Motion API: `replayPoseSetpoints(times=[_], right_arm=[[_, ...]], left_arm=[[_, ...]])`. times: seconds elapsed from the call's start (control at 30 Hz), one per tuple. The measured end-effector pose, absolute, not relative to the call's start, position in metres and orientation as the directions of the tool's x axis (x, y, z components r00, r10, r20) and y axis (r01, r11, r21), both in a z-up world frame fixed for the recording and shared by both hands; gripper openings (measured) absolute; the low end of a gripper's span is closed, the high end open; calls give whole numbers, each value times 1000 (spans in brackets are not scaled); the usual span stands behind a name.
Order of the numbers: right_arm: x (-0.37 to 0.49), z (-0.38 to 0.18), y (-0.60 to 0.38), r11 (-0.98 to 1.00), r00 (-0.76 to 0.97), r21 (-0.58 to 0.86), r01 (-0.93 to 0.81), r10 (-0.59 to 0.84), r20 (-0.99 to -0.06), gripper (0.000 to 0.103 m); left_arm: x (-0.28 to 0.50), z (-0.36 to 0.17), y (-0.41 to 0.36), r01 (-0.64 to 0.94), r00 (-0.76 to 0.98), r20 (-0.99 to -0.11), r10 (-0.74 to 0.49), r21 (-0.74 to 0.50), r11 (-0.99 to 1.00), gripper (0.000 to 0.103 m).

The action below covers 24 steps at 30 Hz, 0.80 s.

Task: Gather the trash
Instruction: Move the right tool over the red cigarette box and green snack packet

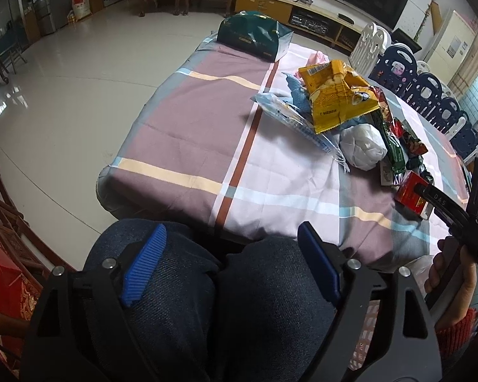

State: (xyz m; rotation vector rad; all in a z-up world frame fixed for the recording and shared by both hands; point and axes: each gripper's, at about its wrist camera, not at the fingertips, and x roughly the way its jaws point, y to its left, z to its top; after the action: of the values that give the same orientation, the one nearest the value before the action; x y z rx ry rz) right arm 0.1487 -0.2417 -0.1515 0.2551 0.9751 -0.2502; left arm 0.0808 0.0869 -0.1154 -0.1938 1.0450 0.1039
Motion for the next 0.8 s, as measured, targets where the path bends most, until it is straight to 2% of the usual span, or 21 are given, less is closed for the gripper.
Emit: replayPoseSetpoints(times=[0.43, 0.57, 0.8], right_arm=[[149, -149, -173, 974, 514, 184, 130, 93, -853, 85], [147, -150, -161, 981, 505, 165, 99, 93, -858, 85], [143, -147, -178, 977, 519, 150, 150, 52, -853, 85]], left_arm=[[79, -105, 85, -154, 527, -849, -18, -116, 981, 88], [79, -105, 85, -157, 531, -847, -15, -115, 981, 88], [79, -107, 86, -159, 526, -850, -11, -111, 981, 88]])
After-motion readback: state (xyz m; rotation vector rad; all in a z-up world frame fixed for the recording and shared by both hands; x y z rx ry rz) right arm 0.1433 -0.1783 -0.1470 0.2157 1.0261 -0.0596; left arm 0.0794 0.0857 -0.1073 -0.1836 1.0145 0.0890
